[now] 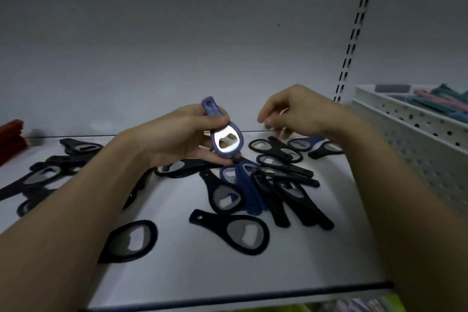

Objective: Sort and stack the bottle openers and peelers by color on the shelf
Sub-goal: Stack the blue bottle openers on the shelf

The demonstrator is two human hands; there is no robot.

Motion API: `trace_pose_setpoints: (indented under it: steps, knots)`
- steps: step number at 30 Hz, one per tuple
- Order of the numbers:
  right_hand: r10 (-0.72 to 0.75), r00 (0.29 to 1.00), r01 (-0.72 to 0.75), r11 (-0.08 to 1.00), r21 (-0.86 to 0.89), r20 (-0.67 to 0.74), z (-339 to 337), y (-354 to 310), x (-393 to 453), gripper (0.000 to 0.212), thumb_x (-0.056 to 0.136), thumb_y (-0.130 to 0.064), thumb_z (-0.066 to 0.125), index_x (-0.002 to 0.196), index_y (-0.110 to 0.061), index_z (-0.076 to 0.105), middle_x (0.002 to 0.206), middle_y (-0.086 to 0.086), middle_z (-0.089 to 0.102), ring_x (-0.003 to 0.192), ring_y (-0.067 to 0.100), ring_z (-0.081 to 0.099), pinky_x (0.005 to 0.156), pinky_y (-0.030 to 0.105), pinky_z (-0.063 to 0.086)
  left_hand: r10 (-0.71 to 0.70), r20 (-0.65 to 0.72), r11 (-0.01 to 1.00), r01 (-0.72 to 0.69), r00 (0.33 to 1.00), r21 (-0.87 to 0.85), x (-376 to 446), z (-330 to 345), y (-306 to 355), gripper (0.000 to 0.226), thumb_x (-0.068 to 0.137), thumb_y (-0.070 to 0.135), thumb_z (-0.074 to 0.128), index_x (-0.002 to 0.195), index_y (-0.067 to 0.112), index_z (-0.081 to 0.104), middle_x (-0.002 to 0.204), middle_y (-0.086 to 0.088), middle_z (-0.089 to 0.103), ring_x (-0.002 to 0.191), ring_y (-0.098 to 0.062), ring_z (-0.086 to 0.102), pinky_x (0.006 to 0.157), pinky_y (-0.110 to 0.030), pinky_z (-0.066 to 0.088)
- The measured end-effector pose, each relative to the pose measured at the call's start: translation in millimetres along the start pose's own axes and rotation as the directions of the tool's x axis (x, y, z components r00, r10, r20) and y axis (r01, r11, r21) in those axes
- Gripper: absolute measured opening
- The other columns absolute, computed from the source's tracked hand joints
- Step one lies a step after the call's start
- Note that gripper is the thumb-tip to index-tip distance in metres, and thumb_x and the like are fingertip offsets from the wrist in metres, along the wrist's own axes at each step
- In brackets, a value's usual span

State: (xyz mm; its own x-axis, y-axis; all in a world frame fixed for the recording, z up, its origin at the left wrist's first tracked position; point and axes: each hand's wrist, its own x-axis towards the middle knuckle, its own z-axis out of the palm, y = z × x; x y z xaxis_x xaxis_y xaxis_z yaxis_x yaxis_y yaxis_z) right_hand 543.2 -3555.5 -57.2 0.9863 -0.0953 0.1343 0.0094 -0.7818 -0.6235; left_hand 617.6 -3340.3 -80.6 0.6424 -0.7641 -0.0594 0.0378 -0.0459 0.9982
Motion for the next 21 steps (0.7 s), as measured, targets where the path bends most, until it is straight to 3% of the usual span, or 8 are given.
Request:
trace_pose_setpoints:
  steps: [2,4,7,9,11,13,17,21]
  knots:
    - [0.079,0.993,-0.097,0.972,-0.216,-0.090,-3,12,5,0.019,0.094,-0.002,0.059,0.097,-0.017,0.071,0.099,0.001,0.070,0.077,0.010,0.064,0.068,0.021,0.048,-0.078,0.125,0.995,0.069,0.989,0.073,0,3,-3,0.008,0.092,0.016,0.056,0.092,0.010,0.051,0.091,-0.018,0.070,0.091,-0.039,0.072,0.072,-0.043,0.062]
    - [0.181,0.981,-0.196,0.914,-0.355,-0.073,-3,22,7,0.031,0.092,0.004,0.052,0.106,-0.015,0.071,0.112,0.004,0.069,0.096,0.016,0.063,0.081,0.025,0.046,-0.134,0.144,0.982,0.112,0.980,0.151,2,2,-7,0.006,0.095,0.013,0.054,0.093,0.008,0.052,0.094,-0.018,0.072,0.086,-0.035,0.073,0.064,-0.038,0.062]
    - [0.297,0.955,-0.261,0.840,-0.475,0.002,-1,26,2,0.042,0.092,0.005,0.046,0.123,-0.014,0.067,0.129,0.007,0.063,0.118,0.024,0.058,0.095,0.029,0.044,-0.079,0.031,0.972,0.070,0.996,0.225,6,-1,-10,0.004,0.099,0.014,0.053,0.100,0.010,0.052,0.099,-0.015,0.074,0.069,-0.024,0.070,0.042,-0.023,0.048]
    - [0.317,0.948,-0.259,0.809,-0.528,0.020,-1,27,-1,0.044,0.093,0.002,0.045,0.128,-0.016,0.064,0.134,0.005,0.060,0.122,0.024,0.055,0.092,0.027,0.041,0.026,-0.090,0.982,-0.009,0.996,0.187,10,-2,-10,0.010,0.100,0.017,0.054,0.107,0.010,0.053,0.088,-0.007,0.073,0.055,-0.017,0.059,0.039,-0.019,0.038]
    - [0.314,0.949,-0.260,0.815,-0.518,0.017,0,32,0,0.044,0.092,0.003,0.045,0.127,-0.016,0.064,0.132,0.003,0.061,0.118,0.023,0.057,0.086,0.024,0.039,0.099,-0.170,0.983,-0.070,0.980,0.172,11,-2,-9,0.016,0.100,0.022,0.055,0.112,0.012,0.056,0.078,-0.003,0.066,0.053,-0.016,0.051,0.041,-0.020,0.036]
    - [0.289,0.957,-0.251,0.833,-0.493,0.002,-1,39,4,0.038,0.092,0.001,0.050,0.122,-0.016,0.067,0.125,0.004,0.065,0.109,0.022,0.060,0.085,0.025,0.042,0.106,-0.198,0.984,-0.073,0.974,0.165,10,-3,-10,0.021,0.100,0.025,0.055,0.116,0.012,0.056,0.077,-0.003,0.062,0.058,-0.017,0.057,0.044,-0.022,0.043]
    - [0.265,0.964,-0.249,0.867,-0.431,-0.024,-4,51,10,0.022,0.085,-0.004,0.070,0.104,-0.015,0.073,0.103,0.006,0.071,0.093,0.022,0.065,0.086,0.031,0.051,0.071,-0.198,0.992,-0.049,0.978,0.115,11,-1,-15,0.019,0.102,0.021,0.051,0.117,0.011,0.057,0.083,-0.004,0.068,0.067,-0.019,0.069,0.051,-0.022,0.052]
    - [0.151,0.977,-0.190,0.936,-0.295,-0.149,-7,46,10,0.023,0.083,0.003,0.069,0.080,-0.019,0.072,0.083,0.004,0.071,0.083,0.023,0.066,0.081,0.034,0.054,0.064,-0.188,0.993,-0.044,0.980,0.108,11,-1,-16,0.020,0.102,0.021,0.052,0.120,0.012,0.057,0.092,-0.005,0.070,0.072,-0.021,0.070,0.053,-0.023,0.052]
